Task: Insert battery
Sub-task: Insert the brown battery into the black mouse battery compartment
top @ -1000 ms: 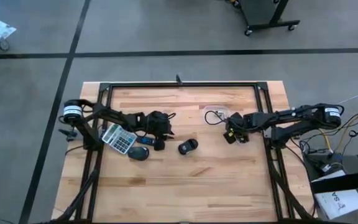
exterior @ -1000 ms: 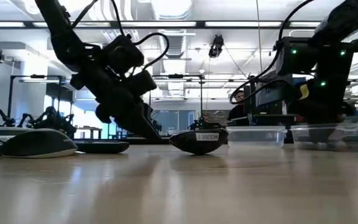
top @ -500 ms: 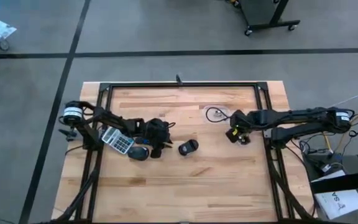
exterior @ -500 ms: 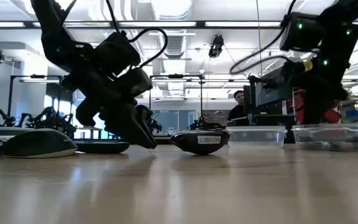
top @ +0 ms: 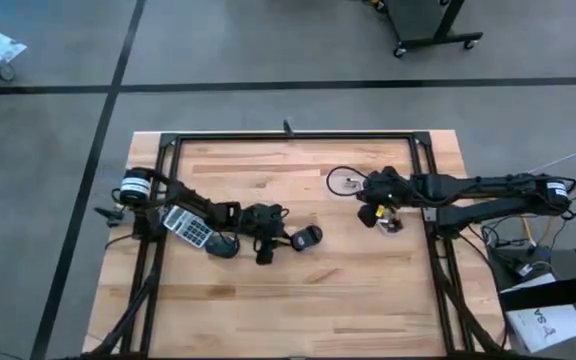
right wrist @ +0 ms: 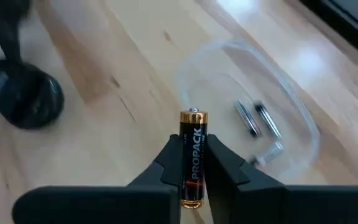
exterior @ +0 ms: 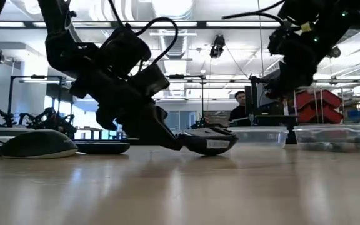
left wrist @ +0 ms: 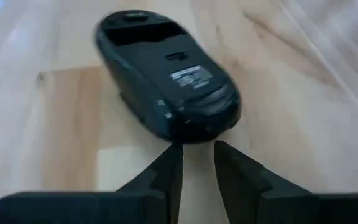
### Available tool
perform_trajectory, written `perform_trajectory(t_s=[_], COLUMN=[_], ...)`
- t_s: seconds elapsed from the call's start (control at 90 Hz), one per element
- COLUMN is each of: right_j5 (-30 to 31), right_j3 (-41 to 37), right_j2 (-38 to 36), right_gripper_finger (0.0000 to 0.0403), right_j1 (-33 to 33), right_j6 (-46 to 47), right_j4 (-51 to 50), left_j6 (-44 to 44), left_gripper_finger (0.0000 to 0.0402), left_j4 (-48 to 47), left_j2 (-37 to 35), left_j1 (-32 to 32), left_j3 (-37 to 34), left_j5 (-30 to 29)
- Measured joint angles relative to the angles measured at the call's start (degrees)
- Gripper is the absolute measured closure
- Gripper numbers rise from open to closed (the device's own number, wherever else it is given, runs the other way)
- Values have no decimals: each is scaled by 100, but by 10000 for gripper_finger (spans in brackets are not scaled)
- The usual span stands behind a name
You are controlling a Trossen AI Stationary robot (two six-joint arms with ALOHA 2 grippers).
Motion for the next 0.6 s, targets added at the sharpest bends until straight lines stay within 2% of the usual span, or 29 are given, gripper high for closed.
perform_trajectory(t_s=[0.289, 0.511, 0.6], right_j5=[-3, -6, -10], right_j3=[-24, -28, -29], right_j2=[704, 1321, 1525], right_gripper_finger=[384, 384, 384], right_j1=[696, 1214, 1356], right_j6=[-69, -59, -59], right_j4=[1029, 1944, 2350], left_j6=[-47, -50, -21], left_gripper_finger=[326, 326, 326], left_j4=[-189, -1853, -2072], left_j2=[-26, -513, -678], left_j1=[-58, -59, -59], left_j3=[178, 400, 435], left_j5=[10, 69, 49])
